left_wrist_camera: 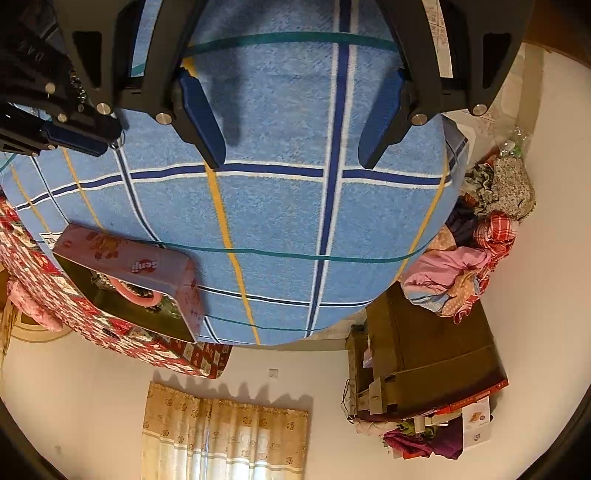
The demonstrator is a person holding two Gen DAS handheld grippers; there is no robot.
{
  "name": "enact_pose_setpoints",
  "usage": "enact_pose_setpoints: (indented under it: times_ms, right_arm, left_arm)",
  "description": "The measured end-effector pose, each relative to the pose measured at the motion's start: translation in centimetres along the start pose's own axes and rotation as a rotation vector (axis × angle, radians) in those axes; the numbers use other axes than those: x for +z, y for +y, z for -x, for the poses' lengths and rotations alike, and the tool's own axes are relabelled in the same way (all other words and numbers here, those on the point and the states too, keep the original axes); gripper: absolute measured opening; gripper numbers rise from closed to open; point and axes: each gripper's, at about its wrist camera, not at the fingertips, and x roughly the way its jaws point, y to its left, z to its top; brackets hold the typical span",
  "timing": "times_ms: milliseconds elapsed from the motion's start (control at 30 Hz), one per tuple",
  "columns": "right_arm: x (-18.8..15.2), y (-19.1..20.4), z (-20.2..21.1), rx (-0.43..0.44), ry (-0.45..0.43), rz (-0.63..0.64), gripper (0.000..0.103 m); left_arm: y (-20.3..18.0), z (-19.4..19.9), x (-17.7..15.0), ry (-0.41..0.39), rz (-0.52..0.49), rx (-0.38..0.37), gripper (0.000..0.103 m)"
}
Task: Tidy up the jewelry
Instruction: 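Grasp the silver ring with the right gripper and drop it into the tin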
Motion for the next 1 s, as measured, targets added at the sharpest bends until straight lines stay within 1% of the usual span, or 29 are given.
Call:
enact_pose_setpoints:
  times_ms: [67, 167, 300, 433, 600, 633, 800, 867, 1000]
  right_arm:
    - [0.0, -0.5, 0.4, 0.007, -0.018, -0.033, 0.021]
    - [0.2, -1.0, 1.1, -0.008, -0.057, -0.054, 0.021]
    - [0.9, -2.3, 2.6, -0.027, -0.115, -0.099, 0.021]
    - [2.6, -3.8, 4.6, -0.062, -0.185, -0.122, 0.021]
    - [5.2, -6.0, 5.9, -0.113, -0.25, -0.134, 0.021]
    - [6.1, -6.8, 5.9, -0.125, -0.262, -0.138, 0.021]
    - [9.3, -9.3, 4.6, -0.154, -0.27, -0.138, 0.021]
    - [10.8, -10.2, 3.2, -0.176, -0.254, -0.124, 0.021]
    - [12.5, -12.3, 0.4, -0.174, -0.194, -0.138, 0.021]
  left_arm:
    - [-0.3, 0.0, 0.0, -0.002, -0.002, -0.003, 0.075]
    - [-0.9, 0.1, 0.0, 0.0, -0.01, -0.014, 0.075]
    - [-2.0, 0.2, 0.2, -0.002, -0.032, -0.046, 0.075]
    - [-3.1, -0.1, 0.4, 0.004, -0.048, -0.068, 0.075]
    - [-4.5, -0.6, 1.2, 0.018, -0.078, -0.09, 0.075]
    - [-4.8, -0.7, 1.4, 0.024, -0.084, -0.093, 0.075]
    - [-5.3, -0.8, 2.2, 0.023, -0.074, -0.12, 0.075]
    - [-5.6, -1.1, 2.5, 0.031, -0.076, -0.127, 0.075]
    - [-6.3, -1.9, 3.1, 0.047, -0.084, -0.139, 0.075]
